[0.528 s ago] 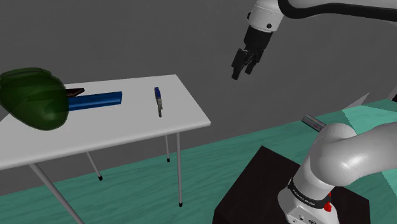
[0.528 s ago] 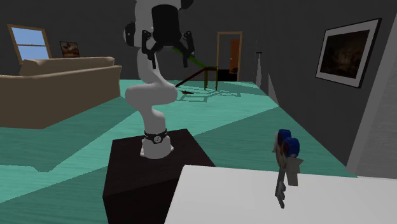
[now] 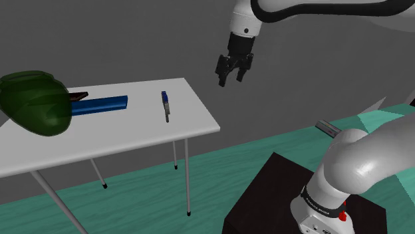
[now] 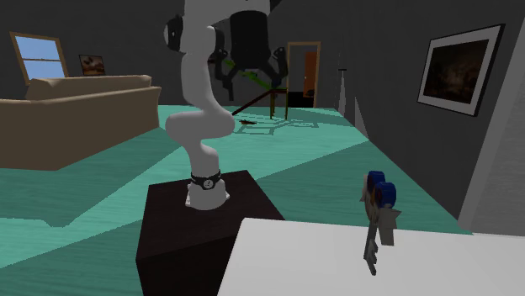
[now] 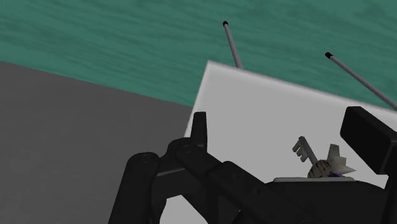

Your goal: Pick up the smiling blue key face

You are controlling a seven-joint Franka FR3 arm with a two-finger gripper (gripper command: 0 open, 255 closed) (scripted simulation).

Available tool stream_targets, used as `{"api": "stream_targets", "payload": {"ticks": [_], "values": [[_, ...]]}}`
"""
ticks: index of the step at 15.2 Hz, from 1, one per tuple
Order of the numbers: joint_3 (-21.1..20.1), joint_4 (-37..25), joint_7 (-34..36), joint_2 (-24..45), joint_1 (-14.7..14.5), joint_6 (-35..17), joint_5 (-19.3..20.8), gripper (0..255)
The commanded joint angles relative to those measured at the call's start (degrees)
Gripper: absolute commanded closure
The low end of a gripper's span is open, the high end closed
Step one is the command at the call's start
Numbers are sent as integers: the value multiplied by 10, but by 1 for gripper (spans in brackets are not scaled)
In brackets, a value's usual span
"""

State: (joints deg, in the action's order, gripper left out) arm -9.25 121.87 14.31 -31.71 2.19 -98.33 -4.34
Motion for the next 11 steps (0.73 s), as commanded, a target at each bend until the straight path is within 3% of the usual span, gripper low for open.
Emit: {"api": "stream_targets", "payload": {"ticks": [1, 11], "values": [[-20, -35, 37, 50, 3, -1, -3, 0], [-86, -251, 208, 312, 3, 23, 23, 0]]}}
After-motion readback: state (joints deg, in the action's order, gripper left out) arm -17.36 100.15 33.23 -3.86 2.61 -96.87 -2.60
